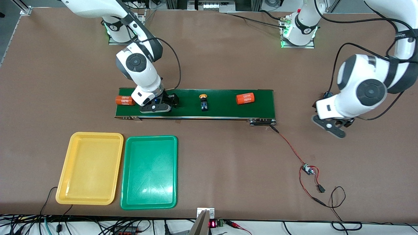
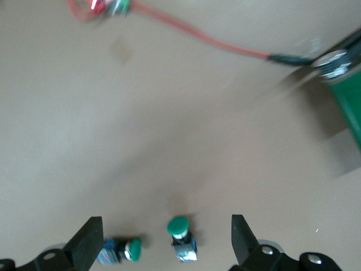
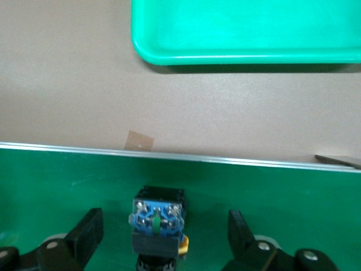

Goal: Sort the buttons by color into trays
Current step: 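Grasp a yellow button with the right gripper while the left grasps green button, then carry the yellow button to the yellow tray while the left carries green button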

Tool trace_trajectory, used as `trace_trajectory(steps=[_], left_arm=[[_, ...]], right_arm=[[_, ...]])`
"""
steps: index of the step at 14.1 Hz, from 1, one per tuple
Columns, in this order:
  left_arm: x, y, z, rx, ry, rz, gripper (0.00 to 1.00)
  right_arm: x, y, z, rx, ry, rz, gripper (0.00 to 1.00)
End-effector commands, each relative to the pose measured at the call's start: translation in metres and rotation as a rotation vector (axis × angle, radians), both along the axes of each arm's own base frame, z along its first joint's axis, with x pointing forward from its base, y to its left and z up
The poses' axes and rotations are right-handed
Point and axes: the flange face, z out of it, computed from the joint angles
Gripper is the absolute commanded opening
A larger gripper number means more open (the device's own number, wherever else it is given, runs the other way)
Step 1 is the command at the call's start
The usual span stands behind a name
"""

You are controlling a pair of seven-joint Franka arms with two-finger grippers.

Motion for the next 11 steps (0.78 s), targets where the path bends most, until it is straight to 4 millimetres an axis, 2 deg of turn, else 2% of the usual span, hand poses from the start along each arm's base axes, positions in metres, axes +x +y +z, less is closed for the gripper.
trace_trajectory(steps=[1, 2, 4, 7, 9, 11], left_arm=[[-0.024, 0.047, -0.027, -0.055, 0.061, 0.228, 1.00], [-0.035, 0.071, -0.045, -0.058, 0.096, 0.281, 1.00], [-0.057, 0.094, -0.078, -0.061, 0.116, 0.324, 1.00], [-0.072, 0.101, -0.119, -0.058, 0.185, 0.314, 1.00], [-0.086, 0.099, -0.133, -0.059, 0.219, 0.316, 1.00], [-0.101, 0.104, -0.149, -0.059, 0.230, 0.325, 1.00]], right_arm=[[0.007, 0.003, -0.005, 0.003, -0.007, 0.006, 0.86], [0.008, 0.002, -0.007, 0.000, -0.009, 0.022, 0.75], [0.011, -0.004, -0.013, -0.010, -0.004, 0.037, 0.49], [0.020, -0.010, -0.012, -0.011, -0.009, 0.028, 0.12], [0.043, -0.027, 0.003, -0.023, -0.029, 0.005, 0.09], [0.065, -0.029, 0.031, -0.061, -0.012, -0.017, 0.09]])
